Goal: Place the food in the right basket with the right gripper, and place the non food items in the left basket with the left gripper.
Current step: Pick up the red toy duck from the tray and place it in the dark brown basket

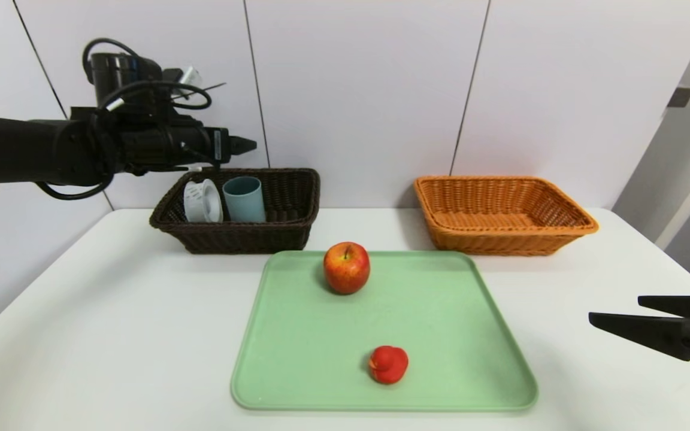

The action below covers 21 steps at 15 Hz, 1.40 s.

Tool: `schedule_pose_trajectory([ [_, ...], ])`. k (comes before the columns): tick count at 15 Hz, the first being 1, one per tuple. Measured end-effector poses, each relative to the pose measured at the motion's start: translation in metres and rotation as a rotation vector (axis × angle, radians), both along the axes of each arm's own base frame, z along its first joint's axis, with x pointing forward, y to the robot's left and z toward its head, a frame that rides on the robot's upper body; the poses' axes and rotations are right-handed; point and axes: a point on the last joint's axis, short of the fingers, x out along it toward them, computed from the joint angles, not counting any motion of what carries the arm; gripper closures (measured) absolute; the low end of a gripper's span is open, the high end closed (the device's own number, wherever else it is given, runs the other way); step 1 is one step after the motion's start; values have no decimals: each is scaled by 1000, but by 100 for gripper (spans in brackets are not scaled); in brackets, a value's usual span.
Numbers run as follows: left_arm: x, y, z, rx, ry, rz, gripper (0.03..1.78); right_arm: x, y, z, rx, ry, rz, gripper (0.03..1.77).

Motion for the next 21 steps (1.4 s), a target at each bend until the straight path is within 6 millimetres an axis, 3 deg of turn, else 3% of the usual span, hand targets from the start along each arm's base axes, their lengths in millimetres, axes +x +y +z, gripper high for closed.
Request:
schedule_pose_trajectory([
  [3,-33,3,34,-12,-35,-7,17,0,0,-1,1,4,1,10],
  [5,-54,4,44,-35,9,-6,16,-1,0,-1,1,5,0,10],
  [8,-84,-8,51,-121,125,-32,14,-1,0,-2,1,6,3,10],
  [15,-155,-67,24,-149,338,-252,13,0,0,-3,1,11,4,10],
  [21,-204,-118,-12,-54,472,-488,12,0,0,-4,3,19,2,10],
])
